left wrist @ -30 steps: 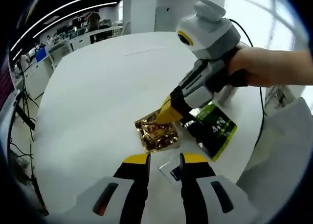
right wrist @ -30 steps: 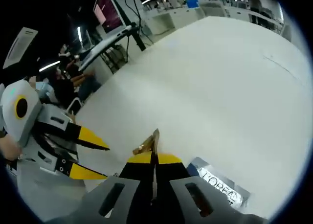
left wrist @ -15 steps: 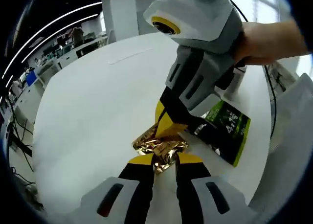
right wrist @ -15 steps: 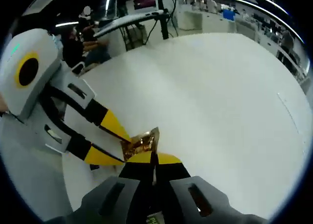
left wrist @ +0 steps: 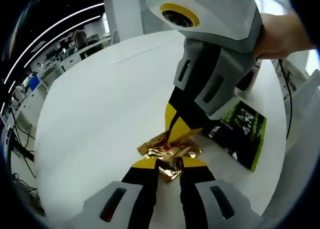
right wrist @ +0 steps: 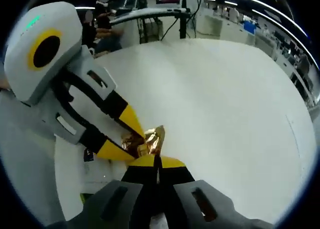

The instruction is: Arrange the skincare products in the storage area until every visible bottle or jar stands upright without overlapping.

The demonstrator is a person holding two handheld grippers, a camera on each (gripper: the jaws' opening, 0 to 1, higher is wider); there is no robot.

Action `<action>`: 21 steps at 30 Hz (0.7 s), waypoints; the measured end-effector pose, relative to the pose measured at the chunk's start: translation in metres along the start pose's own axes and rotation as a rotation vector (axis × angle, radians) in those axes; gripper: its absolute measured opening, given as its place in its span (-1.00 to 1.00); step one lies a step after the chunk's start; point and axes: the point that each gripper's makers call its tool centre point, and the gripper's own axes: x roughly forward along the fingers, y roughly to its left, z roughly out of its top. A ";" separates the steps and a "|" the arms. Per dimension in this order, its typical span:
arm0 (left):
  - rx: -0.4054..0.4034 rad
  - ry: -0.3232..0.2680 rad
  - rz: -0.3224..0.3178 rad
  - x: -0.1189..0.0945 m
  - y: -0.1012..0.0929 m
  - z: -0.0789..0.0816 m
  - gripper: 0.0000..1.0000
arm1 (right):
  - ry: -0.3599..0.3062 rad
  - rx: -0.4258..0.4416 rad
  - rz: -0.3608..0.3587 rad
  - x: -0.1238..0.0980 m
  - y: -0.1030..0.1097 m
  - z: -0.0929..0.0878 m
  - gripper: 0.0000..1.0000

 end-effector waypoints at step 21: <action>-0.053 0.005 0.018 0.003 -0.002 0.000 -0.65 | -0.117 -0.006 -0.218 -0.022 -0.031 0.011 -0.69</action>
